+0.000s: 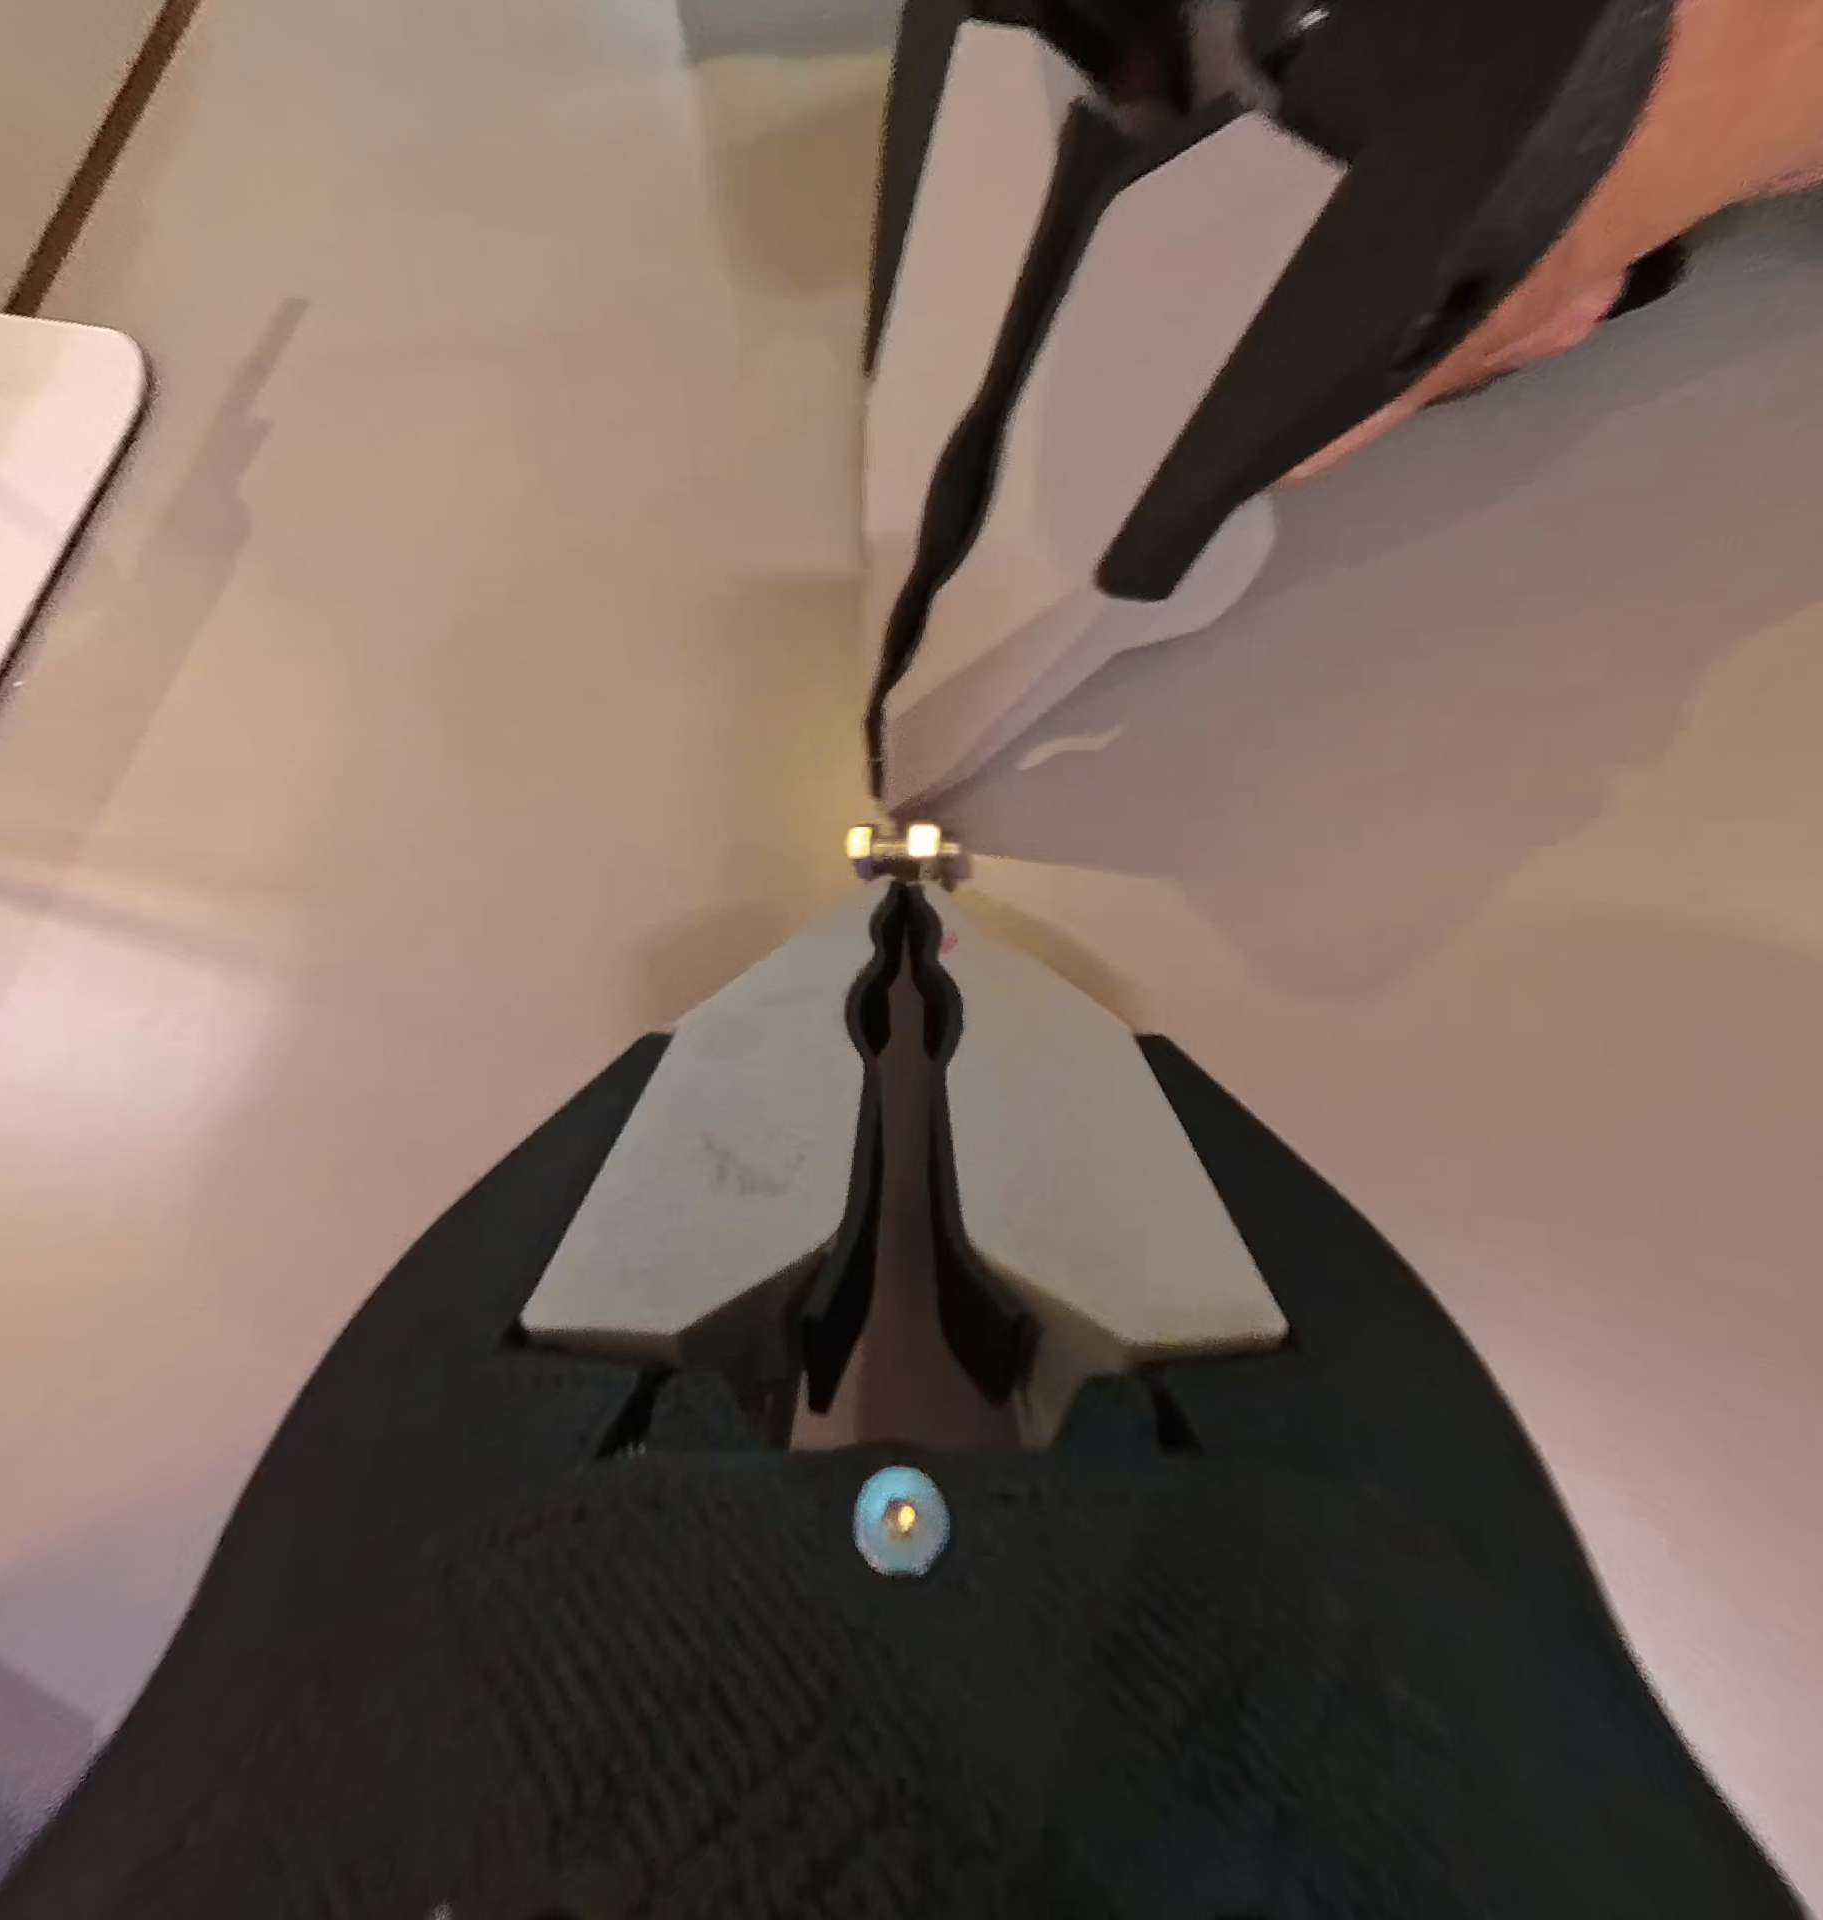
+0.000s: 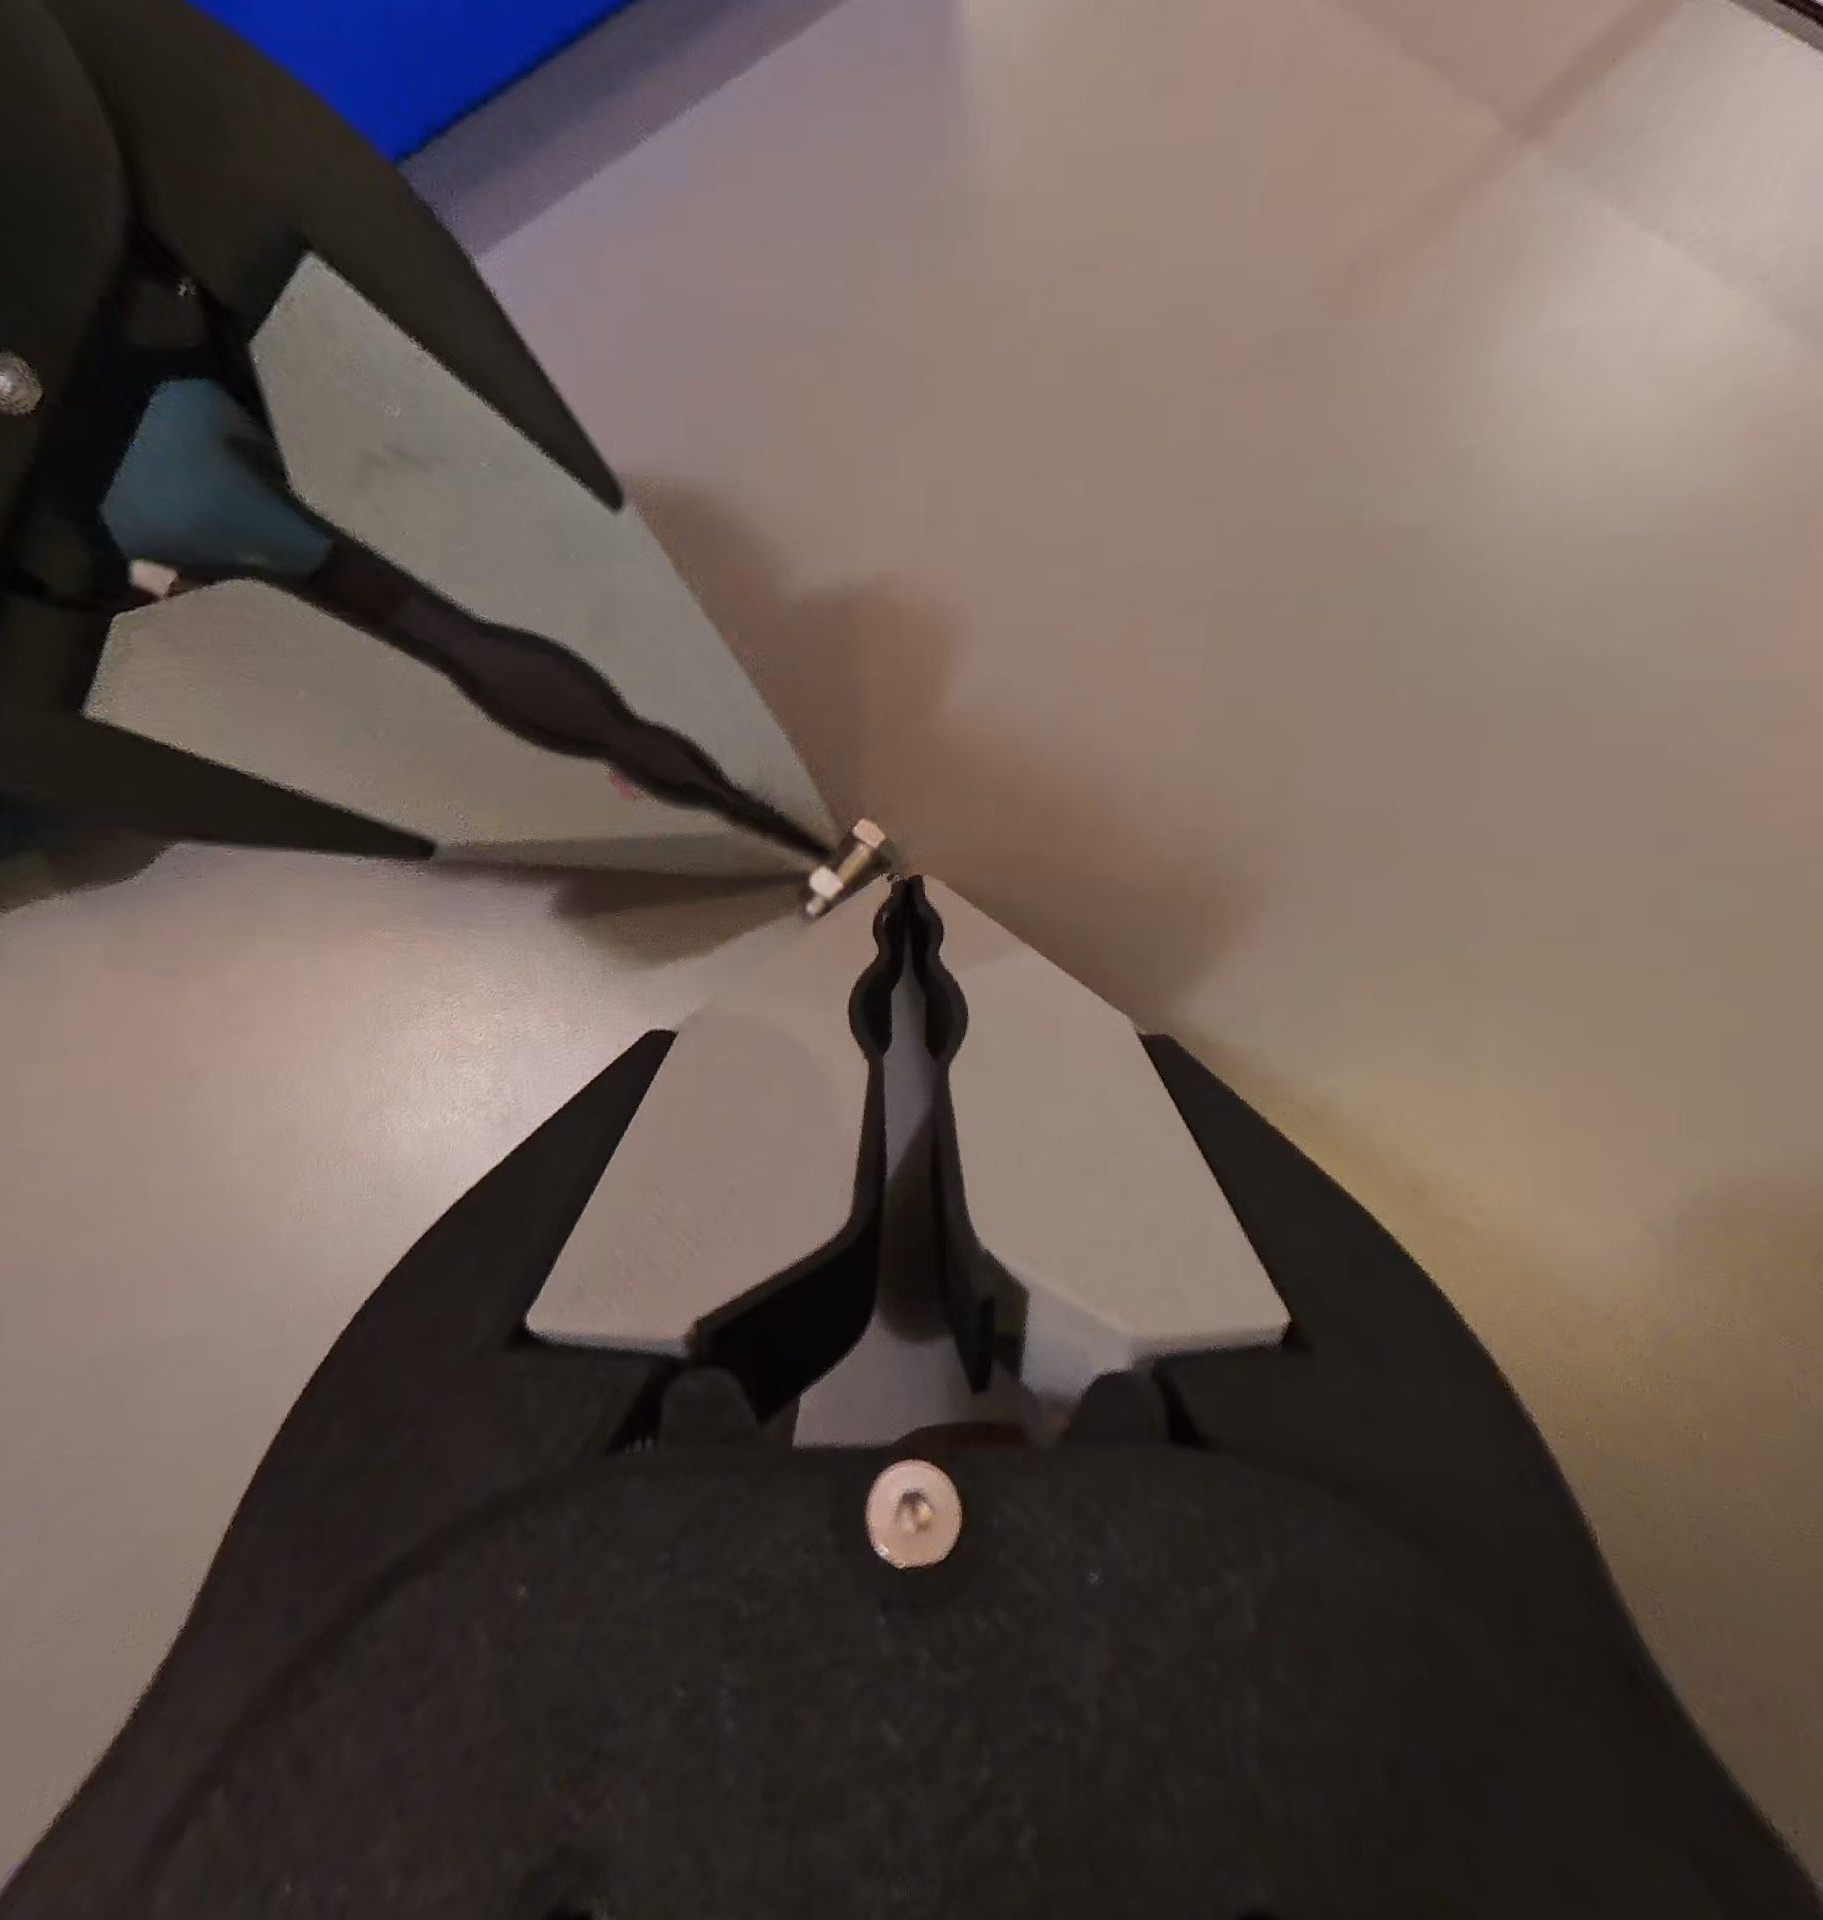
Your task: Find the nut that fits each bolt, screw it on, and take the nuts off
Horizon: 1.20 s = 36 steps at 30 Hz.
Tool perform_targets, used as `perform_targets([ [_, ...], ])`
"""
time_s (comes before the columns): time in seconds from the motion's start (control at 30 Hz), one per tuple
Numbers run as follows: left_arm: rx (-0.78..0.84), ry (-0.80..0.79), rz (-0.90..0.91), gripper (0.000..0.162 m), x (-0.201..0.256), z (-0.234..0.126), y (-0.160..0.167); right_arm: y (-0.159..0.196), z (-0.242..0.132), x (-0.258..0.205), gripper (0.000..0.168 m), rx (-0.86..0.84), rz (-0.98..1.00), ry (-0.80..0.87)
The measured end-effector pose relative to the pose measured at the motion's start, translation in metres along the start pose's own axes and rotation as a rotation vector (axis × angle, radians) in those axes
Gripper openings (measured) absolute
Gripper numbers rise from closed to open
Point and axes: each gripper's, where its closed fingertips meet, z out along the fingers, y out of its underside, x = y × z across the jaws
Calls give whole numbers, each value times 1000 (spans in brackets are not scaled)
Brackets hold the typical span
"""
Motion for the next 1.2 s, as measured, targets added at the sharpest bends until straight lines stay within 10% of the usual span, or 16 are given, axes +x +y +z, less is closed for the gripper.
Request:
perform_targets([
  [1.2,82,145,48,19,-1,-6,1,-22,-25,1,3,136,53,-88],
])
